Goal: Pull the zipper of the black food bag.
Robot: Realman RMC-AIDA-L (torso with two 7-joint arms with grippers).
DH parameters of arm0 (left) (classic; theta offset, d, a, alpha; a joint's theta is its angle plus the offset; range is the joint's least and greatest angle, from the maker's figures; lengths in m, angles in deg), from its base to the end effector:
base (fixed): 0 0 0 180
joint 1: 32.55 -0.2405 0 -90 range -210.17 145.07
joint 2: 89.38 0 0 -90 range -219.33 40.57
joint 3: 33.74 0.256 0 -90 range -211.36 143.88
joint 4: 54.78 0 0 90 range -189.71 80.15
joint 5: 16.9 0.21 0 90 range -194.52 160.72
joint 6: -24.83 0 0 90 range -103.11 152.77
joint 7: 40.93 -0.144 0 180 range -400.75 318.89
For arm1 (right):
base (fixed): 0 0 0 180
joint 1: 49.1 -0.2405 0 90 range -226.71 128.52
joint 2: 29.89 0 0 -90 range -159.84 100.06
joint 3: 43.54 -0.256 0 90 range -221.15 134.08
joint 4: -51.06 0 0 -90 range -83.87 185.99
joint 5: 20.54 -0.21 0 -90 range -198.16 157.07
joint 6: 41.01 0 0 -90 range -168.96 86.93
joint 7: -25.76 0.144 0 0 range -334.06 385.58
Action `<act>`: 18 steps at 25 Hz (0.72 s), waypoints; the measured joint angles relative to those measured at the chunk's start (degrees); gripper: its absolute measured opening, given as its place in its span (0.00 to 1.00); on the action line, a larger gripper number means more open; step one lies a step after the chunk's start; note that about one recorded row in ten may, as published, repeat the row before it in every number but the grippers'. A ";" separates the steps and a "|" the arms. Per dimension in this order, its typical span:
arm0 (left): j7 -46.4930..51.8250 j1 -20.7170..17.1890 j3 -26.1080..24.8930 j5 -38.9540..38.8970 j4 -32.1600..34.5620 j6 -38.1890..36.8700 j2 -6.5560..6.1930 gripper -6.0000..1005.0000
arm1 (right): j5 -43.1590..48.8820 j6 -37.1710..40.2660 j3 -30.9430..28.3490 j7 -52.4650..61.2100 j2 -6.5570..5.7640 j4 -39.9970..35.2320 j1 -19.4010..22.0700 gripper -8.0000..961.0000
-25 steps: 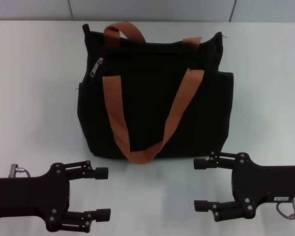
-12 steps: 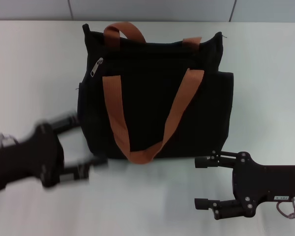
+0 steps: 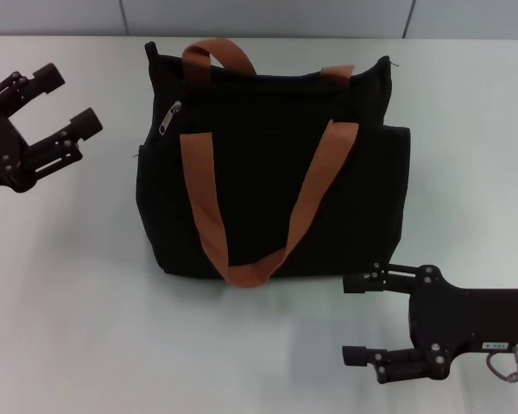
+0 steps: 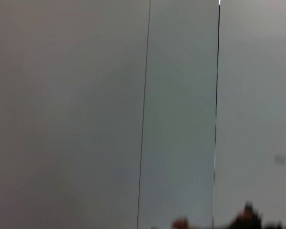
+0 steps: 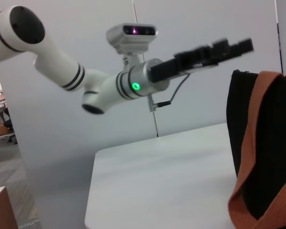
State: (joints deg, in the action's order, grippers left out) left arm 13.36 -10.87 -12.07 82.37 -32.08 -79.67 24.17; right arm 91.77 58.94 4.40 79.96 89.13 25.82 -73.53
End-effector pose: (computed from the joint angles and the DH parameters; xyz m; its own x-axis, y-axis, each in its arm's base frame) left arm -0.3057 0.2776 0.0636 0.5955 -0.0344 0.8026 0.4655 -0.7995 -0.3797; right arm 0.2757 0.2464 -0.0435 0.8176 -0.1678 -0.5508 -0.1881 -0.9819 0.0198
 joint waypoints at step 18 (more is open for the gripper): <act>-7.75 6.78 4.61 10.53 3.15 18.23 1.66 0.77 | -0.37 -0.19 -0.03 1.21 -0.10 -0.22 -0.55 0.81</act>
State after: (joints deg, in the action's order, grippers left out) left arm 5.61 -4.09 -7.46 92.90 -28.93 -61.44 25.82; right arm 91.40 58.75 4.36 81.17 89.03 25.60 -74.07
